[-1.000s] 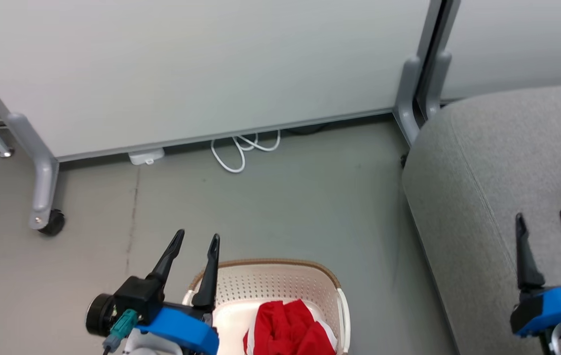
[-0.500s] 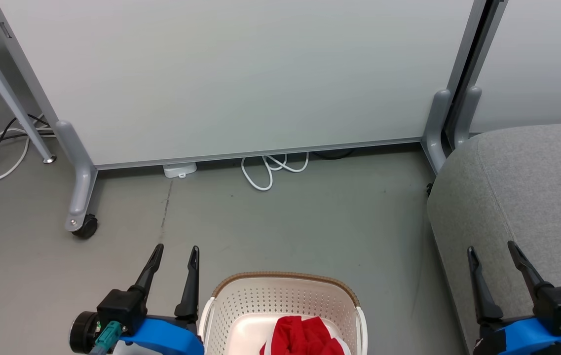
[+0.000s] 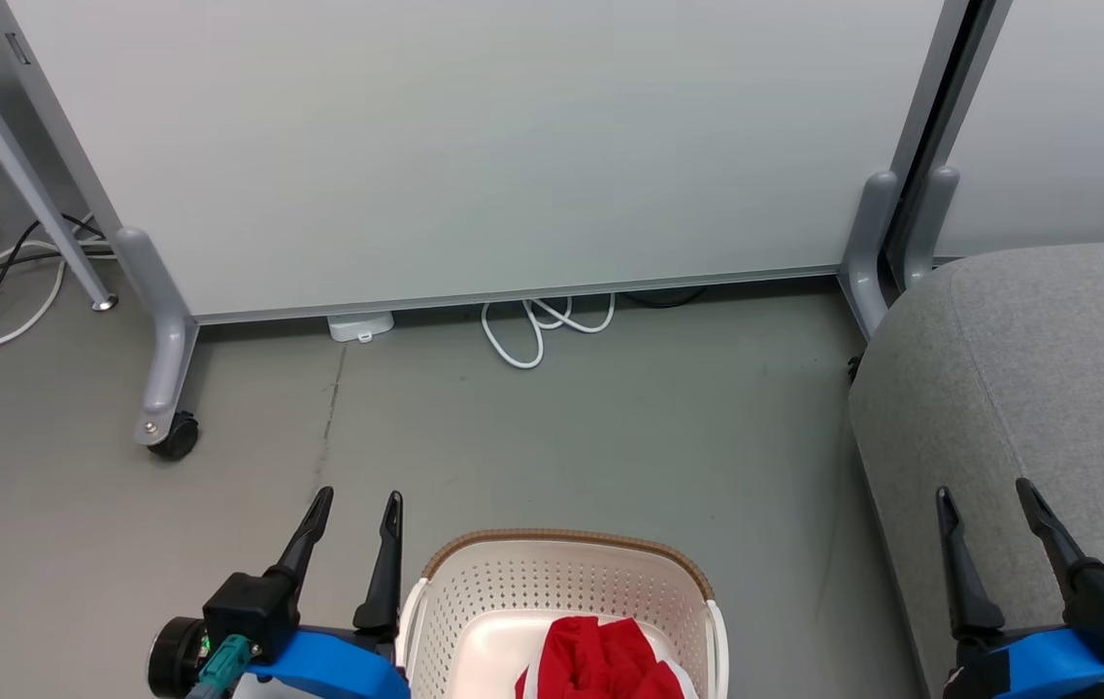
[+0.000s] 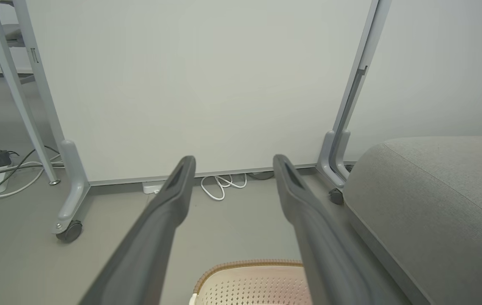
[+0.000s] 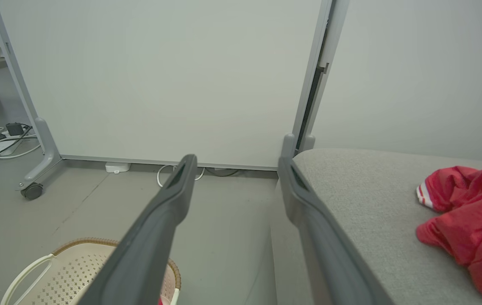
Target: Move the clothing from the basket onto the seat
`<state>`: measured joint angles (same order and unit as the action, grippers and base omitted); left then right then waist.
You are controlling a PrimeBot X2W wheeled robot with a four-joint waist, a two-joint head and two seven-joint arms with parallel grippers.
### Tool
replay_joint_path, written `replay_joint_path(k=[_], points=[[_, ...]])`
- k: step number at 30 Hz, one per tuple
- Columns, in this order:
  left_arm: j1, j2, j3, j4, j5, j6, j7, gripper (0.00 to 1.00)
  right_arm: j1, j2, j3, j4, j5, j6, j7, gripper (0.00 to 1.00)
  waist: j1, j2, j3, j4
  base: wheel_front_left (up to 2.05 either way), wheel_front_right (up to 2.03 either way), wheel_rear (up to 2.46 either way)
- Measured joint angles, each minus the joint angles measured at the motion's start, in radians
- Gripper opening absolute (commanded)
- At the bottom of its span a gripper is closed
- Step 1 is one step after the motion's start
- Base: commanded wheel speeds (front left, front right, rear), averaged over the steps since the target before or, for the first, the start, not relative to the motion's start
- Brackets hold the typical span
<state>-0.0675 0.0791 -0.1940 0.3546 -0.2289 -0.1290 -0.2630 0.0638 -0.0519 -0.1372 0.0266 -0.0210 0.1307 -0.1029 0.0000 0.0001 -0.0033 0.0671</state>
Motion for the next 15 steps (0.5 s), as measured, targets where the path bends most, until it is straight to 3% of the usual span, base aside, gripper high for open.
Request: replay_joint_path(k=[15], points=[[-0.028, -0.004, -0.014, 0.018, -0.004, 0.0, 0.0, 1.0, -0.052, 0.001, 0.011, -0.032, 0.0, 0.0, -0.007, 1.0, 0.0, 0.0, 0.091, -0.014, 0.0, 0.0, 0.0]])
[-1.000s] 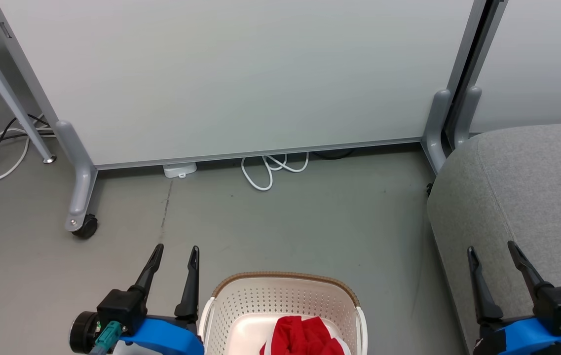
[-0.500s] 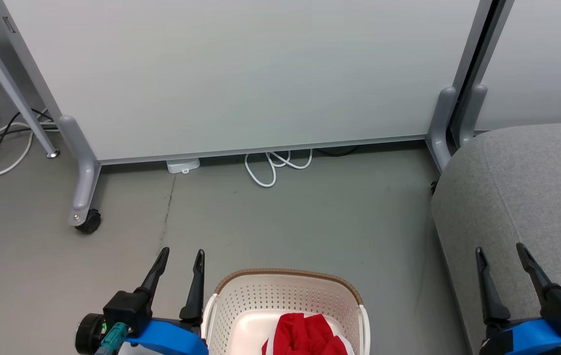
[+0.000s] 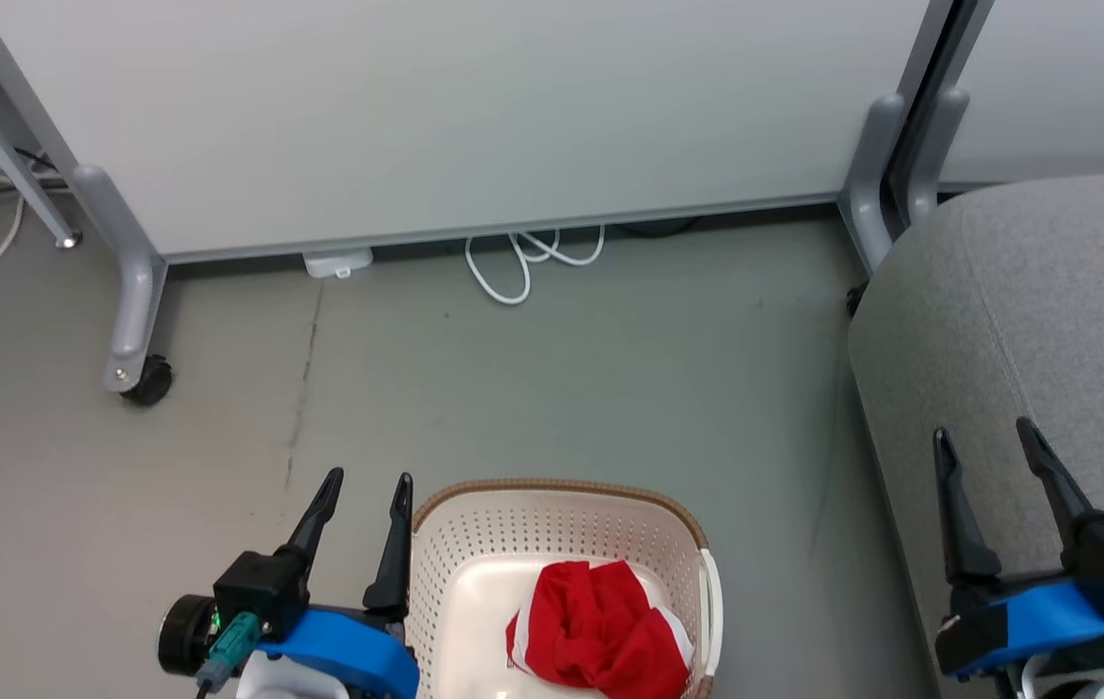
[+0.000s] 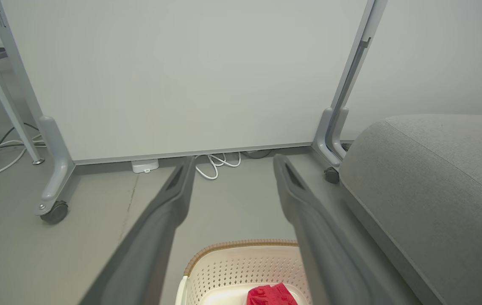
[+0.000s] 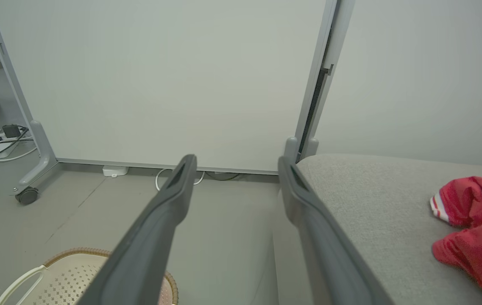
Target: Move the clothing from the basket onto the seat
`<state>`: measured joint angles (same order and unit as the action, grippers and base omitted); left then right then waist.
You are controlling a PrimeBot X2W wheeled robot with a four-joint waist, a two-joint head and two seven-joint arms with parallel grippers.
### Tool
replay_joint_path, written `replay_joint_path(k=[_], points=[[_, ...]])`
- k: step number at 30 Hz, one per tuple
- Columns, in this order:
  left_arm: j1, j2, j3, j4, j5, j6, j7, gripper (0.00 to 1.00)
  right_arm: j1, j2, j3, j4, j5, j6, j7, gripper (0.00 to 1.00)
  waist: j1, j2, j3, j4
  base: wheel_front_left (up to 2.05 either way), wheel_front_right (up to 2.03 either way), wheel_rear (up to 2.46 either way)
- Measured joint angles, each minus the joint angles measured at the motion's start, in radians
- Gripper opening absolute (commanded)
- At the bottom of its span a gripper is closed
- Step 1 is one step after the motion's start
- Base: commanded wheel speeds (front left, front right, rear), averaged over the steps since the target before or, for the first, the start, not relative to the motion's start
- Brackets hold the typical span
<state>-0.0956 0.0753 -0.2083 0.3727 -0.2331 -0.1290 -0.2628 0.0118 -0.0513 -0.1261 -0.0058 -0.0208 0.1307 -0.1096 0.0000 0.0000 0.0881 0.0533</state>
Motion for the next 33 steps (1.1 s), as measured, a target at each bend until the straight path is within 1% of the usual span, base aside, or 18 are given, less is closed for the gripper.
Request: replay_joint_path(k=[7, 11, 20, 28, 33], points=[[-0.105, -0.009, -0.044, 0.059, -0.007, 0.0, 0.0, 1.0, -0.121, 0.0, 0.026, -0.05, -0.016, 0.0, 0.007, 1.0, 0.0001, 0.0, 0.14, -0.028, 0.0, 0.0, 0.0], [-0.16, -0.012, -0.066, 0.127, -0.024, 0.0, 0.0, 1.0, -0.177, 0.0, 0.041, -0.079, -0.015, 0.0, 0.006, 1.0, 0.0002, 0.0, 0.229, -0.052, 0.0, 0.0, 0.0], [-0.343, -0.014, -0.136, 0.285, -0.056, 0.0, 0.0, 1.0, -0.303, -0.005, 0.079, -0.145, -0.009, 0.0, -0.012, 1.0, 0.0003, 0.0, 0.443, -0.127, 0.0, 0.0, 0.0], [-0.471, 0.008, -0.223, 0.474, -0.098, 0.0, 0.0, 1.0, -0.377, -0.002, 0.141, -0.11, 0.027, 0.0, -0.053, 1.0, 0.0003, -0.0001, 0.619, -0.213, 0.0, 0.0, 0.0], [-0.555, 0.008, -0.274, 0.603, -0.138, 0.0, 0.008, 1.0, -0.402, -0.001, 0.174, -0.074, 0.076, 0.0, -0.085, 1.0, 0.0003, -0.0001, 0.708, -0.266, 0.0, 0.0, 0.0]])
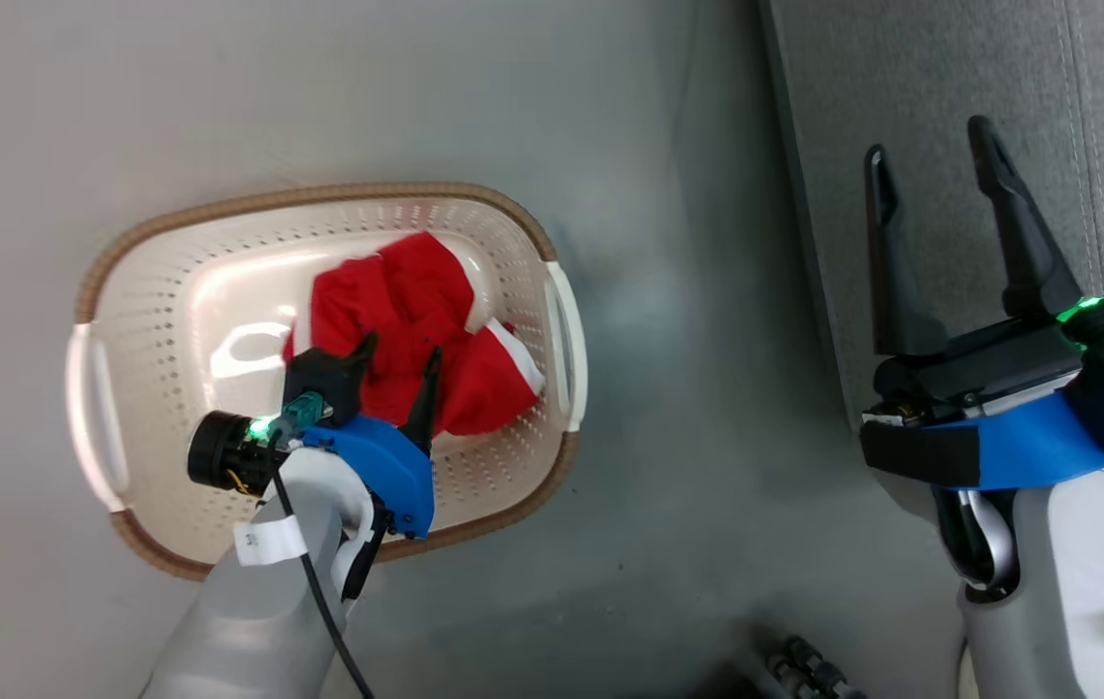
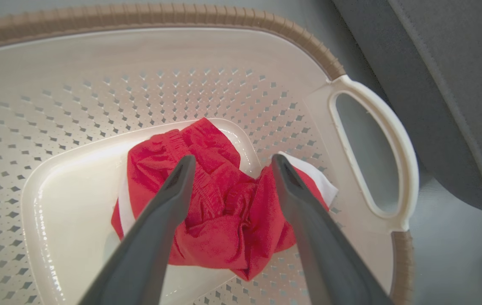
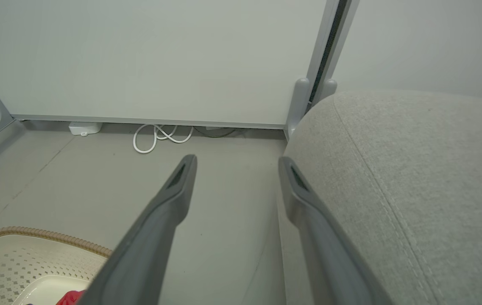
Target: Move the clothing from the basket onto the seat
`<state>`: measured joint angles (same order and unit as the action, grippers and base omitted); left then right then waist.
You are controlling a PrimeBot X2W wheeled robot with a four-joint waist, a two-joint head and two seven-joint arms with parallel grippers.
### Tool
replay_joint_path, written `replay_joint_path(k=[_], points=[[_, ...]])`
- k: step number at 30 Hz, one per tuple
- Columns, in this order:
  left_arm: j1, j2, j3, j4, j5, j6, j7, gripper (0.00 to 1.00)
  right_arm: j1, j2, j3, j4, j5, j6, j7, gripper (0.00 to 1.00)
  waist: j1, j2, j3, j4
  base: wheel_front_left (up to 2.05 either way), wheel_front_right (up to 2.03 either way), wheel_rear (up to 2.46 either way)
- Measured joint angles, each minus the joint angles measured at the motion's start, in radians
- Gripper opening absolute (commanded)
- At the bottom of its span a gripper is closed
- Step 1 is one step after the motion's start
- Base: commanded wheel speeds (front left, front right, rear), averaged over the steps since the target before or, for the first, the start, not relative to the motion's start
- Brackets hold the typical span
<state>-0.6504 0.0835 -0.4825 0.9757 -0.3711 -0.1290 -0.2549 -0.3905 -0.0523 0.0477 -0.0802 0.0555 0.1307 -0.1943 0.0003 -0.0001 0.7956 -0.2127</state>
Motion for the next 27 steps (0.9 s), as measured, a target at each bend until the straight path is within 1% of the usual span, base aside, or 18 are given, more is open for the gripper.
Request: replay_joint_path(k=[4, 8, 14, 19, 23, 25, 27], points=[[-0.049, 0.008, -0.055, 0.068, -0.015, 0.0, 0.017, 1.0, -0.012, 0.0, 0.023, 0.029, 0.028, 0.0, -0.02, 1.0, 0.0, 0.0, 0.057, -0.033, 0.0, 0.0, 0.0], [-0.082, 0.038, -0.104, 0.121, -0.021, 0.0, 0.034, 1.0, -0.021, 0.0, 0.042, 0.049, 0.045, 0.0, -0.039, 1.0, -0.0001, 0.0, 0.099, -0.06, 0.0, 0.0, 0.0], [-0.102, 0.054, -0.176, 0.135, -0.079, 0.0, 0.063, 1.0, -0.034, 0.001, 0.062, 0.07, 0.061, 0.0, -0.055, 1.0, -0.0001, 0.0, 0.137, -0.091, 0.0, 0.0, 0.0], [-0.102, 0.071, -0.247, 0.114, -0.147, 0.0, 0.102, 1.0, -0.037, 0.001, 0.077, 0.081, 0.073, 0.0, -0.062, 1.0, -0.0001, 0.0, 0.153, -0.103, 0.0, 0.0, 0.0], [-0.109, 0.082, -0.29, 0.101, -0.184, 0.0, 0.098, 1.0, -0.046, 0.001, 0.085, 0.091, 0.084, 0.0, -0.063, 1.0, -0.0001, 0.0, 0.16, -0.104, 0.0, 0.0, 0.0], [-0.123, 0.094, -0.297, 0.124, -0.187, 0.0, 0.087, 1.0, -0.049, 0.001, 0.085, 0.092, 0.085, 0.0, -0.064, 1.0, -0.0002, 0.0, 0.161, -0.102, 0.0, 0.0, 0.0], [-0.134, 0.107, -0.306, 0.165, -0.173, 0.013, 0.086, 1.0, -0.05, 0.001, 0.089, 0.093, 0.087, 0.0, -0.064, 1.0, -0.0002, 0.0, 0.162, -0.102, 0.0, 0.0, 0.0]])
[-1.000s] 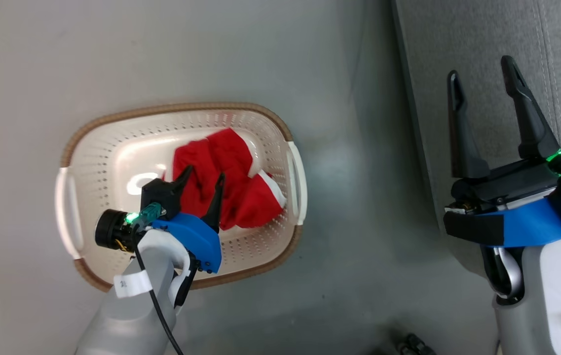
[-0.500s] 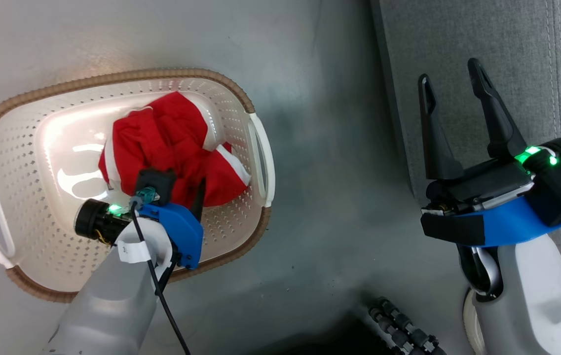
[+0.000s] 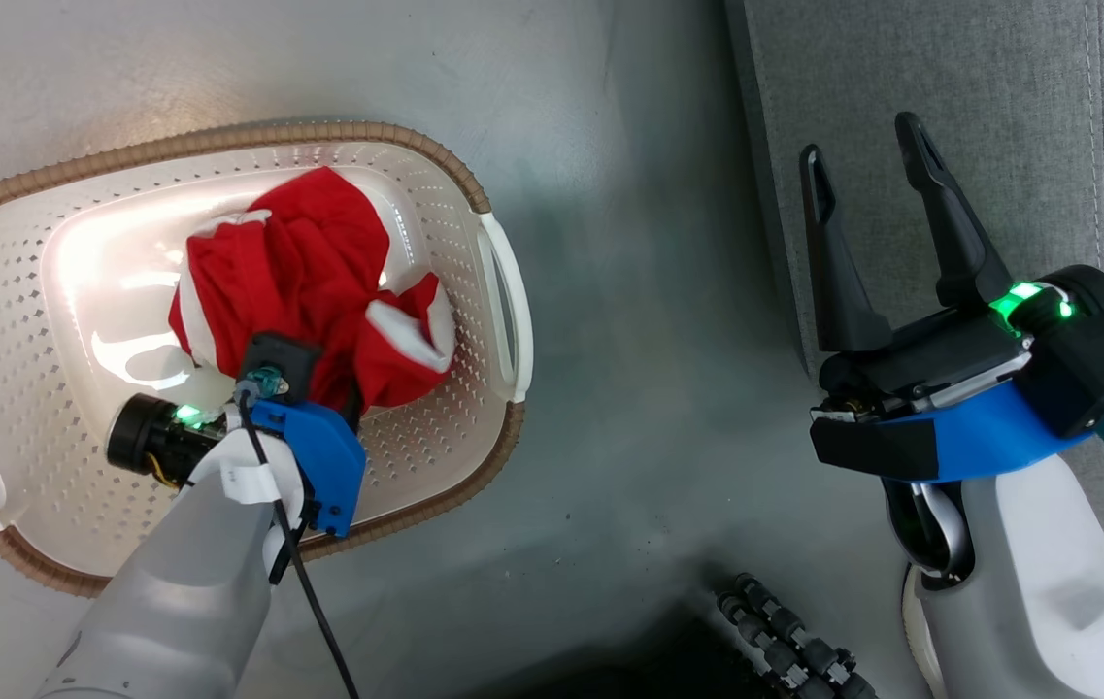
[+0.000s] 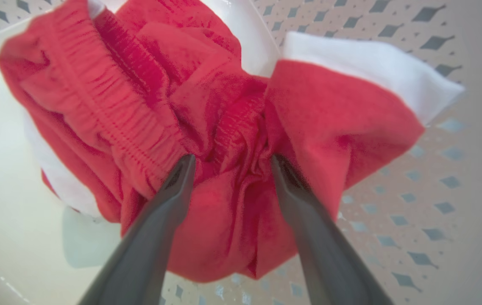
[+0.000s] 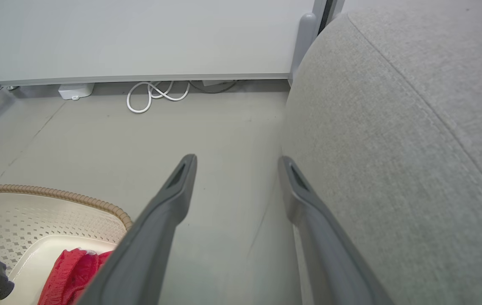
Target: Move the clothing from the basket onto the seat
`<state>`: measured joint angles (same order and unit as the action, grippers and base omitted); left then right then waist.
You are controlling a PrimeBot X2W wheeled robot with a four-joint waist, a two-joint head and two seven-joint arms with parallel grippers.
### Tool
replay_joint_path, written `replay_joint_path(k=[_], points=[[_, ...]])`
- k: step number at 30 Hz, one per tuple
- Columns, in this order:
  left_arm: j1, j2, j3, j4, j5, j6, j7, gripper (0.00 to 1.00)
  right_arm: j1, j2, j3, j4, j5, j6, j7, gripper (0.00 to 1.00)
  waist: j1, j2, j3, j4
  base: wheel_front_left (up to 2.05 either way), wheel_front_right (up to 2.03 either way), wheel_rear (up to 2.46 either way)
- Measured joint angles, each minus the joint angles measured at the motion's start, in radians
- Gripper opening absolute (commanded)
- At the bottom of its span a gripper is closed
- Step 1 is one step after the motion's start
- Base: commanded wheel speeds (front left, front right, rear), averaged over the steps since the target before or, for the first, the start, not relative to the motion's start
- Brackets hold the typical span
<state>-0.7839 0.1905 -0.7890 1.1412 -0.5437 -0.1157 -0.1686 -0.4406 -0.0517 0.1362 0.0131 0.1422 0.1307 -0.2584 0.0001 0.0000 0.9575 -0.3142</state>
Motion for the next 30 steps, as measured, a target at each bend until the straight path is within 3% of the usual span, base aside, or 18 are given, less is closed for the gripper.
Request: replay_joint_path(k=[14, 16, 30], points=[[-0.058, -0.008, -0.114, 0.124, 0.103, 0.102, 0.125, 1.0, -0.006, 0.0, 0.018, -0.002, 0.001, 0.0, -0.003, 1.0, -0.0001, 0.0, 0.01, 0.009, 0.0, 0.0, 0.0], [-0.06, -0.009, -0.124, 0.129, 0.108, 0.116, 0.145, 0.0, -0.006, 0.0, 0.019, -0.002, 0.001, 0.0, -0.003, 1.0, 0.0, 0.0, 0.01, 0.009, 0.0, 0.0, 0.0], [-0.061, -0.007, -0.132, 0.141, 0.094, 0.102, 0.166, 0.0, -0.006, 0.0, 0.016, -0.001, 0.001, 0.0, -0.003, 1.0, -0.0001, 0.0, 0.002, 0.006, 0.0, 0.0, 0.0]])
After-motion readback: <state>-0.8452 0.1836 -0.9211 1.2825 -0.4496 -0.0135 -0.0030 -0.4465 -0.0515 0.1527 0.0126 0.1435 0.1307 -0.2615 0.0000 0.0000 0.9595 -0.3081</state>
